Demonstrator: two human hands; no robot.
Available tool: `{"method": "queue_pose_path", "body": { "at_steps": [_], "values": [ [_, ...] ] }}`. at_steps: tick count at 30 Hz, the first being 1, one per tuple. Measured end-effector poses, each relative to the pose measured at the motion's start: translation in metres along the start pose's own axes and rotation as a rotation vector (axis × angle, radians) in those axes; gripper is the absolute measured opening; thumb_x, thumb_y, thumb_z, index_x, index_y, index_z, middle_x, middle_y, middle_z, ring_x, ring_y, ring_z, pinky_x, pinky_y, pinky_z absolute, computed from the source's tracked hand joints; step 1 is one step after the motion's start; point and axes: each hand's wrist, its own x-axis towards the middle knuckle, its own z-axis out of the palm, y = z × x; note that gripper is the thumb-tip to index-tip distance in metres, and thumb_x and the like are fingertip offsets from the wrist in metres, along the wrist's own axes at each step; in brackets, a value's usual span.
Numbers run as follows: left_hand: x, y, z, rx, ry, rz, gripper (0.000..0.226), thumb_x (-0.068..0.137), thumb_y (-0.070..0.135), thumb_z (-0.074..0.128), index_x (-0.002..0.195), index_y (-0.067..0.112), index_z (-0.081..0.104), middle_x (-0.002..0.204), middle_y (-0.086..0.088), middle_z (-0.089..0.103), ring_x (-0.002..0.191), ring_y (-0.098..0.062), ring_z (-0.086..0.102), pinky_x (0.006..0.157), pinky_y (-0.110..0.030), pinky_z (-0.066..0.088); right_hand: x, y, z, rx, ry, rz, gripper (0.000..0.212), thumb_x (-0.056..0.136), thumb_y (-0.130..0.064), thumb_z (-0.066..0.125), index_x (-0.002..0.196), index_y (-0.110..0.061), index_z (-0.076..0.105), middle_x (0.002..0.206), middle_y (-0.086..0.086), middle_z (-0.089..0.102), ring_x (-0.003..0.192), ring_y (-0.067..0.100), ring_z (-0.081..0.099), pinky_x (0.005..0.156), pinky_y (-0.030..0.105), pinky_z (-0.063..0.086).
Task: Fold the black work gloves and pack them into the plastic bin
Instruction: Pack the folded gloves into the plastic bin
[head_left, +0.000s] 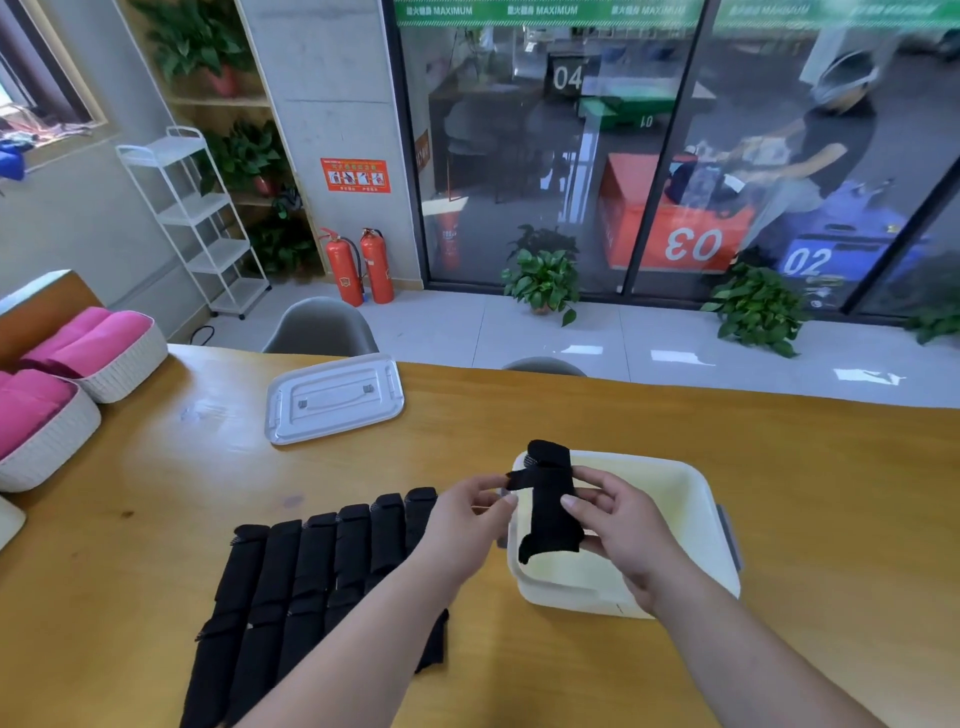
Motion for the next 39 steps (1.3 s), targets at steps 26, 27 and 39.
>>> {"method": "queue_pose_path", "body": {
  "at_steps": [26, 27, 39],
  "values": [
    [0.014, -0.047, 0.005, 0.311, -0.005, -0.004, 0.041, 0.102, 0.046, 0.068, 0.137, 0.06, 0.053, 0.122, 0.027, 0.063, 0.095, 0.01, 0.064, 0.076, -0.019, 0.058, 0.125, 0.097, 0.014, -0.958, 0.048, 0.35, 0.029, 0.086, -0.028, 0.074, 0.114, -0.028, 0.068, 0.106, -0.004, 0.073, 0.095, 0.022, 0.07, 0.087, 0.035, 0.059],
    [0.014, -0.049, 0.005, 0.297, -0.002, -0.007, 0.04, 0.101, 0.046, 0.069, 0.135, 0.062, 0.053, 0.122, 0.026, 0.064, 0.095, 0.008, 0.065, 0.077, -0.02, 0.059, 0.125, 0.097, 0.015, -0.974, 0.063, 0.35, 0.026, 0.085, -0.03, 0.075, 0.11, -0.03, 0.067, 0.104, -0.005, 0.072, 0.093, 0.021, 0.07, 0.084, 0.034, 0.059],
    [0.018, -0.053, 0.0, 0.271, 0.014, 0.015, 0.048, 0.097, 0.051, 0.073, 0.139, 0.061, 0.053, 0.118, 0.023, 0.068, 0.1, 0.003, 0.068, 0.083, -0.025, 0.06, 0.112, 0.083, 0.0, -0.879, 0.034, 0.288, 0.059, 0.081, -0.054, 0.086, 0.127, -0.027, 0.062, 0.112, -0.007, 0.069, 0.095, 0.016, 0.068, 0.081, 0.033, 0.053]
  ]
}}
